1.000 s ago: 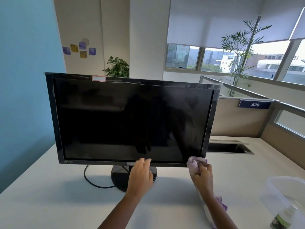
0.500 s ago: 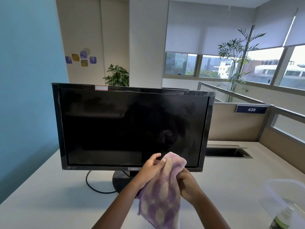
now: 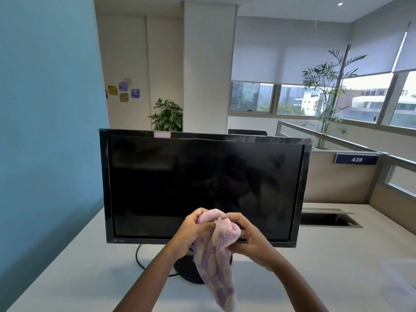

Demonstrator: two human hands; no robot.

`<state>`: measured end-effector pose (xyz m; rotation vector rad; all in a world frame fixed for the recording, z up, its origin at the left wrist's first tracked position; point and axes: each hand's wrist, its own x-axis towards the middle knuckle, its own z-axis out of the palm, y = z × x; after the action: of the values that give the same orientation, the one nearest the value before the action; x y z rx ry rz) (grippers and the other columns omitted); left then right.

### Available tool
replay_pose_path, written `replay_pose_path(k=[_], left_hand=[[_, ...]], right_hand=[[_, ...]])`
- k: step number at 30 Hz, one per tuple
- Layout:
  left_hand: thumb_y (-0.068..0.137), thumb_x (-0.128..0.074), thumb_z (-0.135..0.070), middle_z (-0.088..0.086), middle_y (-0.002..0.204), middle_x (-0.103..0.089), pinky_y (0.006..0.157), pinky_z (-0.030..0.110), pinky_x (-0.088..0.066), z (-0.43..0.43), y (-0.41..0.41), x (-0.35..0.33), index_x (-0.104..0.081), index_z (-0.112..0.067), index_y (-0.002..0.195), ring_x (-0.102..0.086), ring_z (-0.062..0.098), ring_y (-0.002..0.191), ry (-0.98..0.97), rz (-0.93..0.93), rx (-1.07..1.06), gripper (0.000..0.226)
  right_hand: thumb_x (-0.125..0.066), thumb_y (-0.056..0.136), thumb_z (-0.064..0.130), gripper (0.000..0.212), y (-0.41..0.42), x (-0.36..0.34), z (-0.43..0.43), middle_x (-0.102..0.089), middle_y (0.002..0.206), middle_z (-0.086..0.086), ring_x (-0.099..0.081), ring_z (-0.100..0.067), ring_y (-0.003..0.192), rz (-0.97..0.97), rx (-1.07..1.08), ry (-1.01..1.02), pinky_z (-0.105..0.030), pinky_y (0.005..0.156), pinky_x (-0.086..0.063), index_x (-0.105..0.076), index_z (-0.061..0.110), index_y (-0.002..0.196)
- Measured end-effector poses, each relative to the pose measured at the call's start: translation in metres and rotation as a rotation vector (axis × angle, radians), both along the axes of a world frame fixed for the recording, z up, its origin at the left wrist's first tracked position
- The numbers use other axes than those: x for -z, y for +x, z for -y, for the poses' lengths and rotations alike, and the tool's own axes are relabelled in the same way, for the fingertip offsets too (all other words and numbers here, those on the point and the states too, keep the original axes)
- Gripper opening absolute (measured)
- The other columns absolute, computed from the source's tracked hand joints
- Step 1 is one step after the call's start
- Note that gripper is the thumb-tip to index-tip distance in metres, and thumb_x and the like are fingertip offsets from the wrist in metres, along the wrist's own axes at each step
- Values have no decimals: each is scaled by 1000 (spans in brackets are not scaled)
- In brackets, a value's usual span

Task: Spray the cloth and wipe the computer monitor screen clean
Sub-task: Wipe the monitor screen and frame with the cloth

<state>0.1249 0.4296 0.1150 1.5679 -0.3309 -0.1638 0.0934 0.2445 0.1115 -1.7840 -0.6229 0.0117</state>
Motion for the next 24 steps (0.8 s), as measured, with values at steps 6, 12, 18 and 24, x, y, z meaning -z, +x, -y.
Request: replay_pose_path(k=[6, 12, 18, 24], left_hand=[[83, -64, -20, 1, 84, -63, 67, 22, -53, -30, 4, -13, -56, -14, 85, -62, 14, 79, 9, 88, -66, 9], [85, -62, -18, -4, 86, -60, 64, 9, -51, -58, 5, -25, -56, -27, 85, -59, 9, 82, 151, 269, -135, 11], [85, -62, -18, -4, 74, -55, 56, 1, -43, -82, 8, -24, -52, -23, 73, -54, 6, 73, 238, 330, -259, 16], [85, -62, -16, 2, 70, -52, 57, 18, -43, -109, 14, -25, -55, -12, 76, -51, 12, 66, 180, 291, -343, 12]], right_hand=[[-72, 79, 15, 37, 2, -13, -20, -62, 109, 6, -64, -11, 99, 166, 137, -60, -28, 79, -58, -55, 34, 105], [-72, 78, 24, 27, 5, -17, -36, -56, 103, 15, -60, -3, 94, 365, 217, -200, -16, 73, -54, -57, 45, 84], [-68, 72, 44, 13, 10, -20, -43, -47, 113, 29, -44, 2, 114, 467, 250, -373, -13, 92, -42, -61, 34, 76], [-66, 75, 28, 29, 15, -30, -42, -46, 58, 12, -36, -4, 54, 218, 295, -421, -18, 55, -32, -39, 30, 67]])
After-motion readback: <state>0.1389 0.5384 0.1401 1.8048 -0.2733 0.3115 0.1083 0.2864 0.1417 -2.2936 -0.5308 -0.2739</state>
